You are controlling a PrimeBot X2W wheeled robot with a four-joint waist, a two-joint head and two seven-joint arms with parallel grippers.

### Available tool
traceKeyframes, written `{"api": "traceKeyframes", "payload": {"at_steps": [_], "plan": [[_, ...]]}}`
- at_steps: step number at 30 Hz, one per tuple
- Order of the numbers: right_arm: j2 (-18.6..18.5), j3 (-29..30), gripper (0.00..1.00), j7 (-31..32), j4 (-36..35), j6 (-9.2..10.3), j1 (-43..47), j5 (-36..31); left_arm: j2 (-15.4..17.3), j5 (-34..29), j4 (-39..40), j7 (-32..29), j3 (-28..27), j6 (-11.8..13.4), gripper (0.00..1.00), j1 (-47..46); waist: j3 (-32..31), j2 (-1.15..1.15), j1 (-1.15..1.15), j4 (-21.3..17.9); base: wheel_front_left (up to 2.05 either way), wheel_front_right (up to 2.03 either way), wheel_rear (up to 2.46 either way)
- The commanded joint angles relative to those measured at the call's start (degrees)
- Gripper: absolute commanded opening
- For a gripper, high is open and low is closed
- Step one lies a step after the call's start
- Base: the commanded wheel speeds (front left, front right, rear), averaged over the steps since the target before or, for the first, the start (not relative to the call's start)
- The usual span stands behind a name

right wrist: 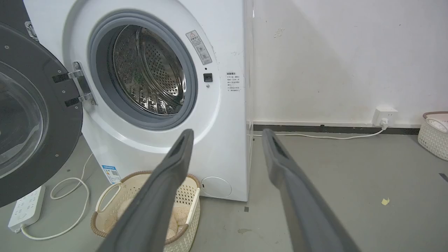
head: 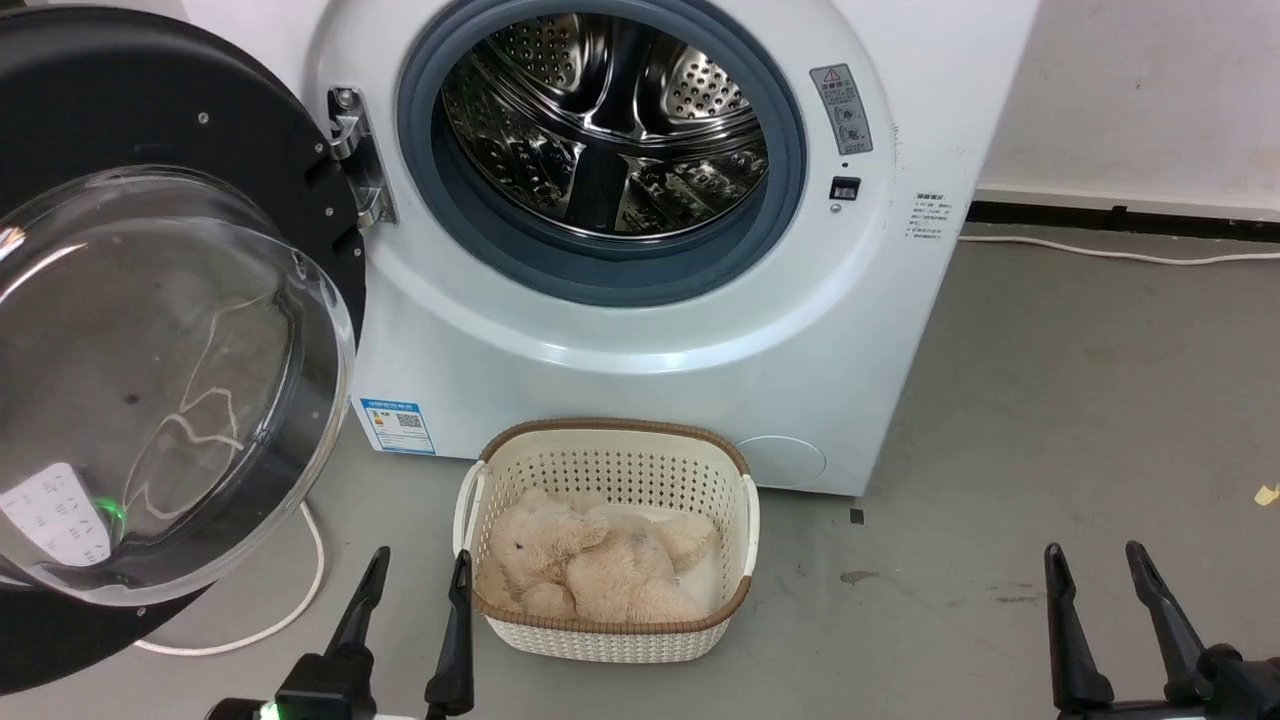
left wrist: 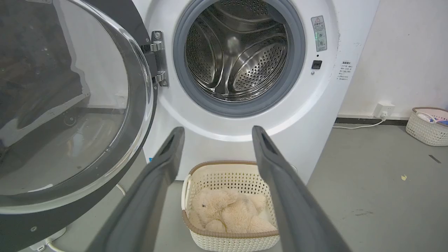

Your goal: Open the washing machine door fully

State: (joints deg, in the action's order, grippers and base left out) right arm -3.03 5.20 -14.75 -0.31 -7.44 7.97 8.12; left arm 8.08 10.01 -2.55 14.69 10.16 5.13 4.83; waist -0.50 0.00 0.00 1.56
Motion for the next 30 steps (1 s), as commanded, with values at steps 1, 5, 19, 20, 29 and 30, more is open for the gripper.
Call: {"api": "traceKeyframes", "payload": {"at_steps": [1, 5, 19, 20, 29, 30], "plan": [[0.15, -0.06, 1.00, -0.24, 0.20, -0.05, 0.34, 0.17, -0.09, -0.49, 0.03, 0.30, -0.27, 0.39, 1.00, -0.13, 0.04, 0.00, 0.00, 0.02, 0.00, 0.00, 0.00], [0.15, -0.18, 1.00, -0.25, 0.29, -0.05, 0.20, 0.18, -0.39, -0.74, 0.34, 0.30, -0.56, 0.34, 1.00, -0.52, 0.09, 0.00, 0.00, 0.06, 0.00, 0.00, 0.00], [0.00, -0.61, 0.00, 1.10, 0.19, 0.00, -0.62, -0.66, -0.55, -1.28, 0.50, -1.15, -1.04, -0.15, 0.00, -0.46, 0.14, 0.00, 0.00, -0.03, 0.00, 0.00, 0.00], [0.00, -0.65, 0.00, 1.21, 0.19, 0.00, -0.68, -0.72, -0.59, -1.36, 0.52, -1.27, -1.12, -0.19, 0.00, -0.49, 0.15, 0.00, 0.00, -0.04, 0.00, 0.00, 0.00], [0.01, -1.01, 0.00, 2.27, 0.20, -0.01, -1.25, -1.30, -0.95, -2.03, 0.68, -2.32, -1.82, -0.57, 0.00, -0.83, 0.17, 0.00, 0.00, -0.16, 0.00, 0.00, 0.00], [0.01, -1.04, 0.00, 2.39, 0.20, -0.01, -1.32, -1.36, -0.99, -2.11, 0.69, -2.43, -1.90, -0.62, 0.00, -0.87, 0.18, 0.00, 0.00, -0.18, 0.00, 0.00, 0.00]]}}
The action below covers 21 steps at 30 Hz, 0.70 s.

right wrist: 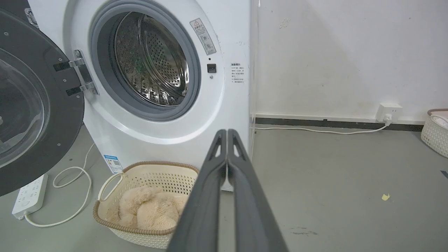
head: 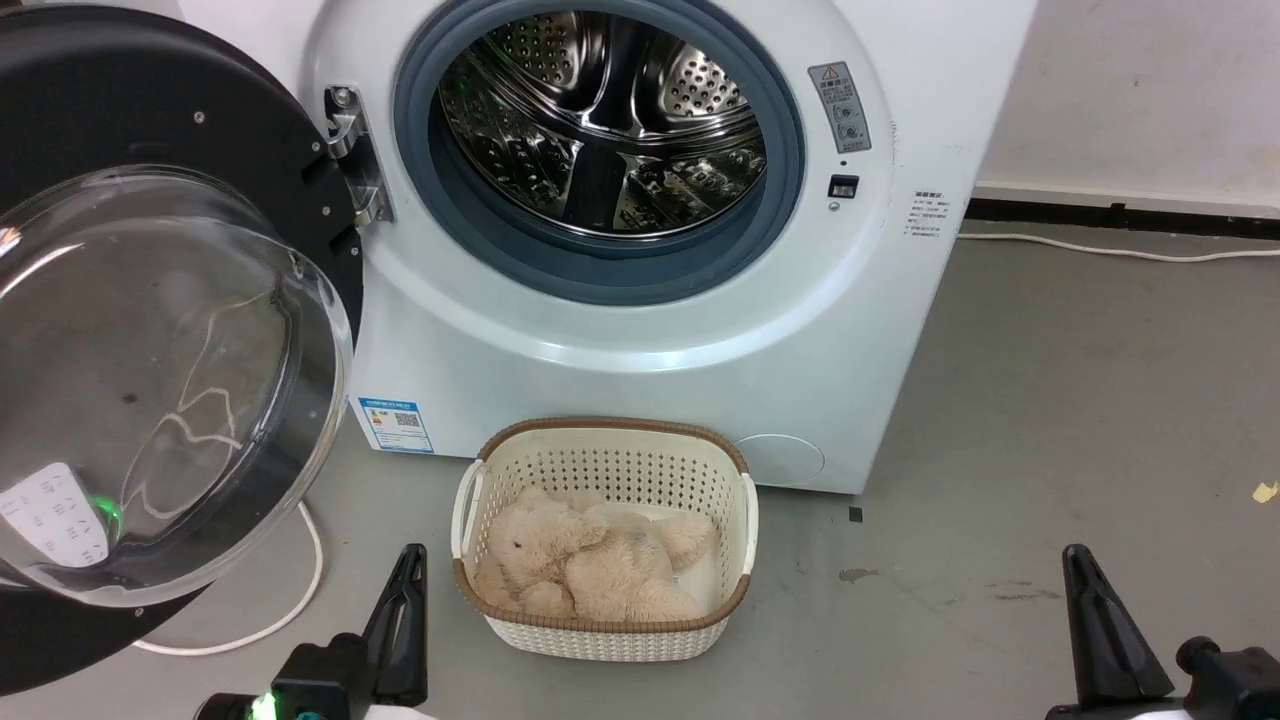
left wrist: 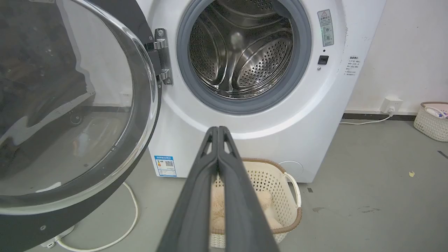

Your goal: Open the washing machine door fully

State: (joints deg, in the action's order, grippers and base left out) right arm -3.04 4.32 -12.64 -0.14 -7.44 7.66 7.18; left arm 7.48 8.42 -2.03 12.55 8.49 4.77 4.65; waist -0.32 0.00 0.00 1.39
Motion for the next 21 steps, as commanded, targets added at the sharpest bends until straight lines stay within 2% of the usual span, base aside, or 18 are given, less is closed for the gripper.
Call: {"api": "traceKeyframes", "payload": {"at_steps": [1, 21], "plan": [[0.03, -0.21, 0.00, 0.40, 0.02, -0.01, -1.07, -0.48, -0.42, -0.59, 0.19, -0.41, -0.31, -0.31, 0.00, -0.73, 0.00, 0.00, 0.00, -0.02, 0.00, 0.00, 0.00], [0.05, -1.00, 0.00, 2.75, 0.05, -0.01, -2.34, -1.77, -1.23, -2.10, 0.54, -2.74, -1.88, -1.17, 0.00, -1.48, 0.07, 0.00, 0.00, -0.29, 0.00, 0.00, 0.00]]}}
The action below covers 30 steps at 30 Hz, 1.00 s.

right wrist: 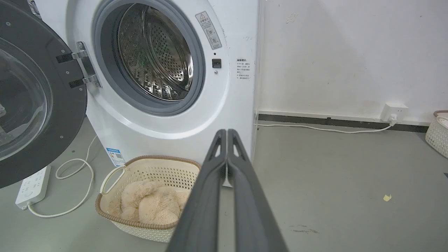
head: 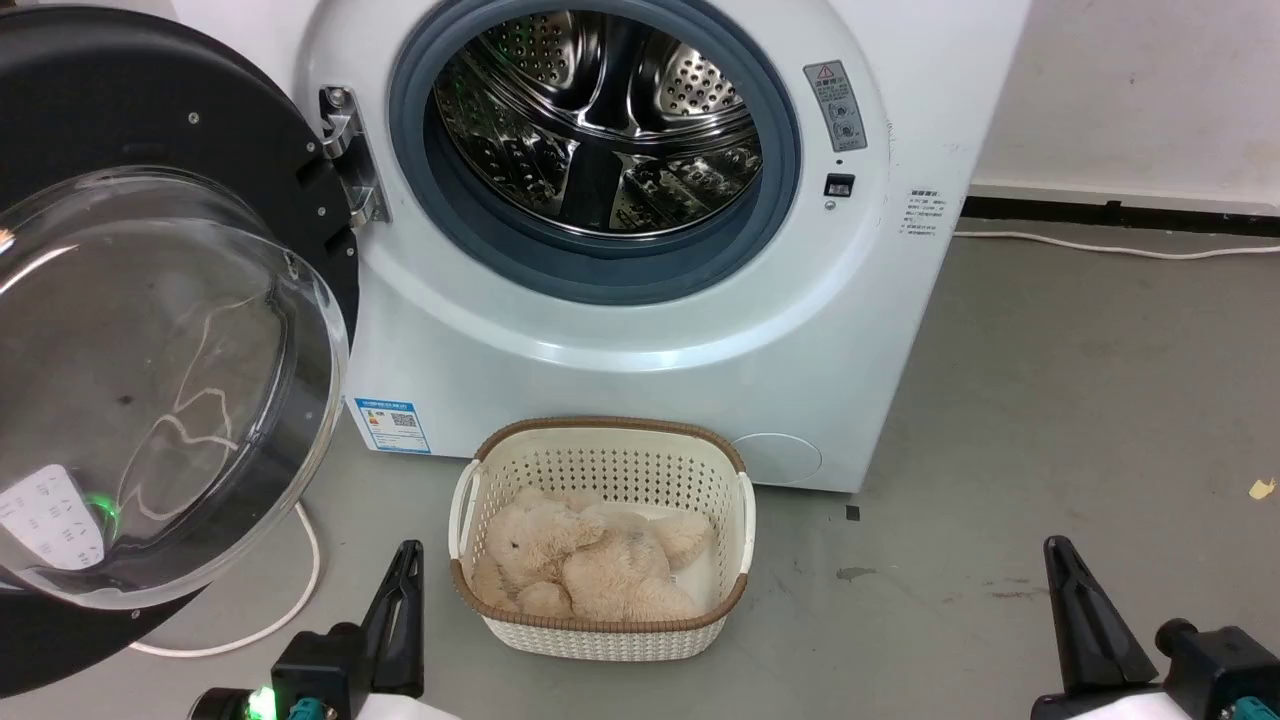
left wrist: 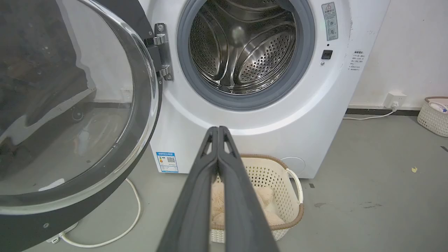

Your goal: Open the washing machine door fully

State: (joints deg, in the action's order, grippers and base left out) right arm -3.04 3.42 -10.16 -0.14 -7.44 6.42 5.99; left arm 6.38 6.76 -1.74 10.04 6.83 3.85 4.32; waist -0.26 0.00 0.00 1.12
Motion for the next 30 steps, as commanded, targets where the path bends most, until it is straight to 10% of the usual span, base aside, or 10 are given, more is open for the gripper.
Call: {"api": "traceKeyframes", "payload": {"at_steps": [1, 30], "plan": [[0.05, -0.13, 0.00, 0.38, 0.05, -0.02, -1.16, -0.65, -0.17, -0.51, 0.27, -0.34, -0.30, -0.29, 0.00, -1.19, 0.01, 0.00, 0.00, -0.02, 0.00, 0.00, 0.00], [0.10, -1.44, 0.00, 4.26, 0.08, -0.03, -3.25, -2.77, -1.49, -2.99, 0.85, -4.19, -2.89, -1.70, 0.00, -2.43, 0.11, 0.00, 0.00, -0.46, 0.00, 0.00, 0.00]]}}
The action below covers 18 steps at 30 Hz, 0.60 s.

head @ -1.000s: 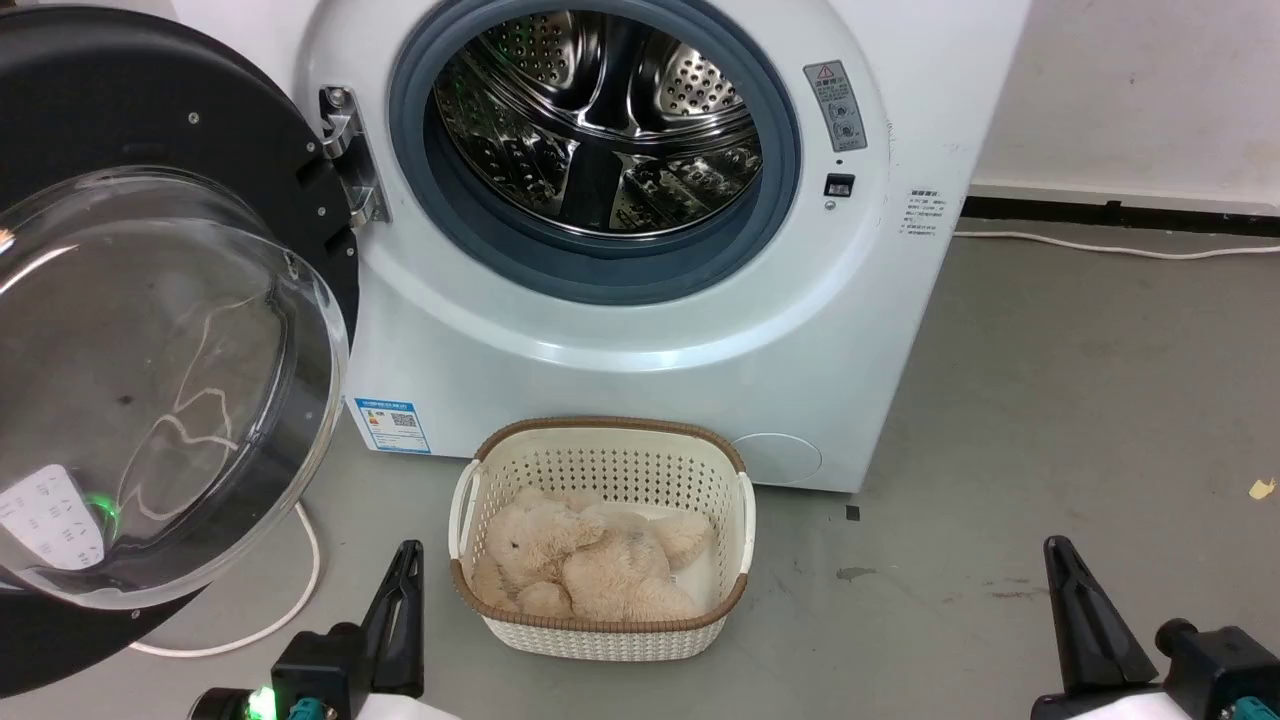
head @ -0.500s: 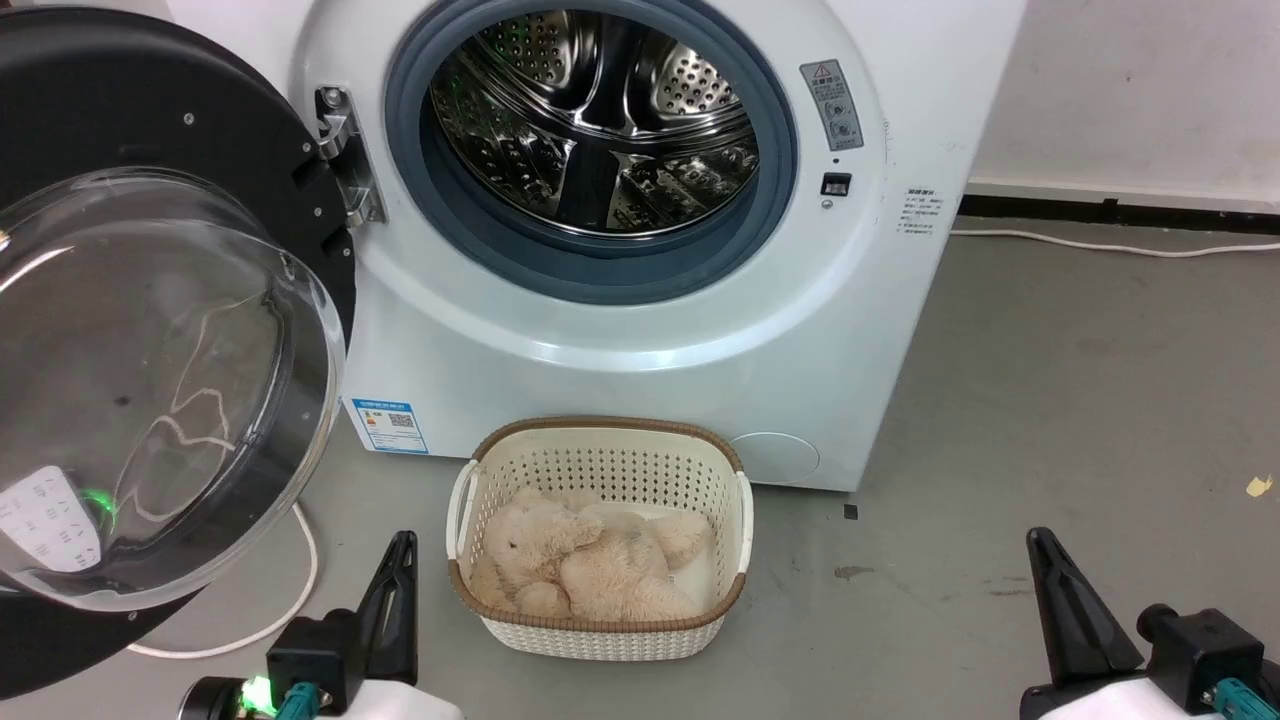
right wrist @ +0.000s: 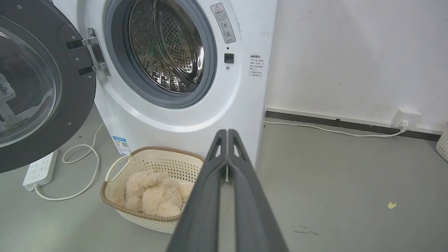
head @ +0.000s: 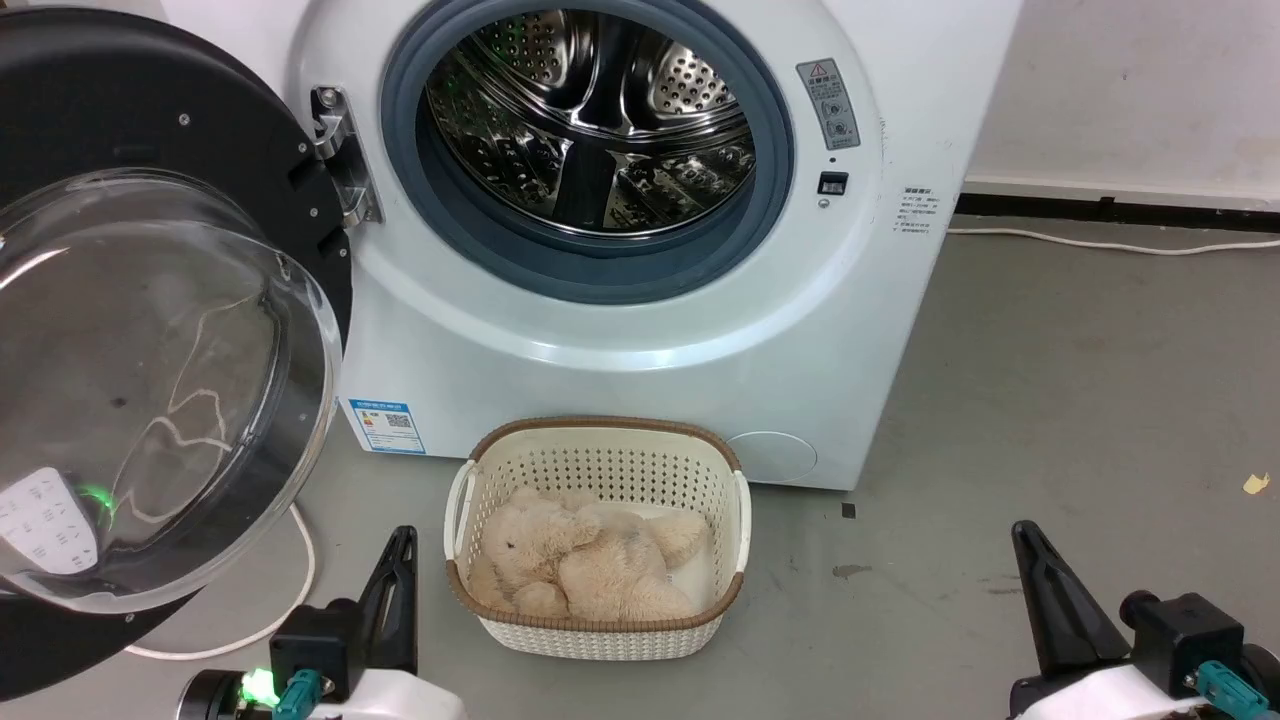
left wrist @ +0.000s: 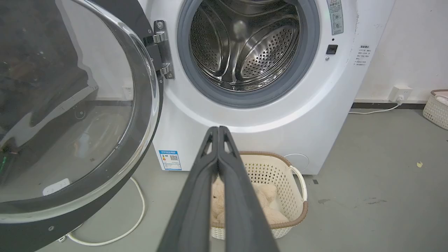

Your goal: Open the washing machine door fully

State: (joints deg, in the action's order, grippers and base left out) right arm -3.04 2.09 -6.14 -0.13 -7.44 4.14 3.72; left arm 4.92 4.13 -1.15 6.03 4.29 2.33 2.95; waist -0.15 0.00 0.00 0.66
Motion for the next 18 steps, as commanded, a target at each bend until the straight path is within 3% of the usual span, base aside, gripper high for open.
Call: {"api": "traceKeyframes", "payload": {"at_steps": [1, 18], "plan": [[0.10, -0.15, 0.00, 0.36, 0.07, -0.03, -1.03, -0.56, -0.07, -0.43, 0.28, -0.30, -0.43, -0.23, 0.00, -1.10, 0.00, 0.00, 0.00, -0.01, 0.00, 0.00, 0.00], [0.12, -0.82, 0.00, 2.36, 0.09, -0.03, -2.11, -1.65, -0.75, -1.71, 0.58, -2.28, -1.77, -0.96, 0.00, -1.74, 0.05, 0.00, 0.00, -0.24, 0.00, 0.00, 0.00]]}}
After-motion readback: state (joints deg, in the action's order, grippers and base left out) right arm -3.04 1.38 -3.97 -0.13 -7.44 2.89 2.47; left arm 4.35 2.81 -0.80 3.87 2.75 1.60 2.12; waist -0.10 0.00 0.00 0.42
